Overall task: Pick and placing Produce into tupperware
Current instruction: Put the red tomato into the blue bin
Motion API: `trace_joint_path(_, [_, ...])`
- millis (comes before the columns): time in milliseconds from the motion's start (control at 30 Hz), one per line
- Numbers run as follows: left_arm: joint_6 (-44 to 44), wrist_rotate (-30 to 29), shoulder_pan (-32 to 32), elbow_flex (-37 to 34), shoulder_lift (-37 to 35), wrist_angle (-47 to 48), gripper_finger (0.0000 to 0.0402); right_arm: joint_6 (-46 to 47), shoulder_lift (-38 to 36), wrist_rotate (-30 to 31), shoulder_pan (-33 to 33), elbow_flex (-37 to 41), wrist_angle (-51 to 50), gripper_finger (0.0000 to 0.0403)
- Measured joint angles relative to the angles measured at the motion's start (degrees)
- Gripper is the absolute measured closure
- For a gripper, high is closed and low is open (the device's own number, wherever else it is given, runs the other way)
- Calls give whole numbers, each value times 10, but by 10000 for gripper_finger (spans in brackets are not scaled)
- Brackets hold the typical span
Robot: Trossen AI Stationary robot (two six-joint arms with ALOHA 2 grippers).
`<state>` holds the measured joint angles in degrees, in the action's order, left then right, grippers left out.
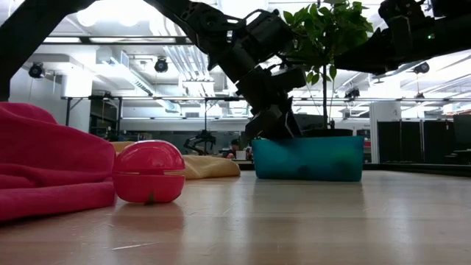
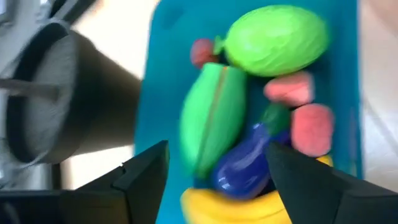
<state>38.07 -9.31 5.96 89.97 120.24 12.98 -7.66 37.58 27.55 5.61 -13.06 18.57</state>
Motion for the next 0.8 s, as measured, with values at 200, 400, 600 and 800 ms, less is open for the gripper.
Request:
trace_joint_path(200, [-1,-147,-32,-2,-52,61,143,0,0,0,0,0,-4,193])
trace_joint_path(400, [-99,-174,-74,-5,-127,186,143,2,0,0,0,0,-4,193])
trace_joint_path(600, [-221,-134,-98,-14,-193,220,143,12,-1,-6,0,0,-5,193])
trace_joint_path(800, [-253,-44,-102,-14,-232,256,143,56,0,-11,1,0,-9,193])
